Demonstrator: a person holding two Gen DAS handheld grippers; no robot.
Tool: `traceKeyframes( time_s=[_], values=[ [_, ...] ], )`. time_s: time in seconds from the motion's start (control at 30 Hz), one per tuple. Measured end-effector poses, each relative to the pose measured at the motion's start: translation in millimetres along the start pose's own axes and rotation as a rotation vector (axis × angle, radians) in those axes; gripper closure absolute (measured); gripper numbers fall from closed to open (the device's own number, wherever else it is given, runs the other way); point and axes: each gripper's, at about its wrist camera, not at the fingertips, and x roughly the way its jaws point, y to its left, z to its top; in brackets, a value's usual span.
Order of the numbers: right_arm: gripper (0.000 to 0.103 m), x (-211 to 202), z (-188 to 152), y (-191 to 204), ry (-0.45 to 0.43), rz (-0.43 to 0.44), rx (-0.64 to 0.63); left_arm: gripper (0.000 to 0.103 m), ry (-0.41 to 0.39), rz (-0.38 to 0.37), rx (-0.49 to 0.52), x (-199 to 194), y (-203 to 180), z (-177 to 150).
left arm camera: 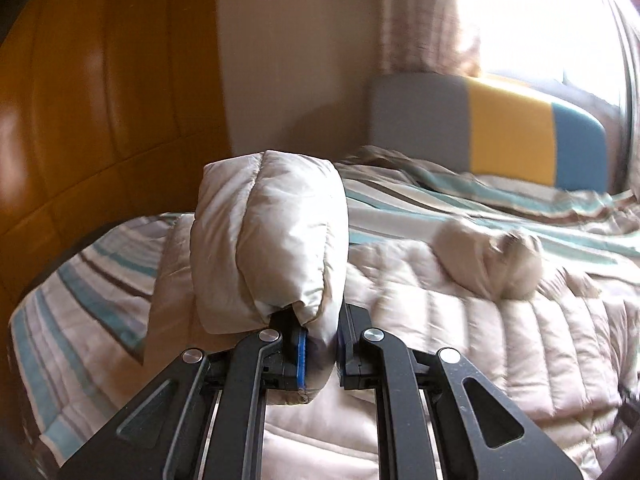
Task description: Fold large clothes
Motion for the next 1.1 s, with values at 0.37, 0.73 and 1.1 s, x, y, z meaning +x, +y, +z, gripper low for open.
traceKeyframes(
  time_s=[0.37,0.73,1.1],
  values=[
    [0.02,0,0,0,0.0,0.0,0.0,0.092,-0.015,-0.133,0.193,-17,-75,-19],
    [0.019,0,0,-1,0.0,0.001,0.001,0.092,0.093,-0.279,0.374,-5,-139,-43],
    [0.019,0,0,-1,0.001,0.001,0.002,0.031,0.112,-0.438,0.456,-12,-167,-50]
  ],
)
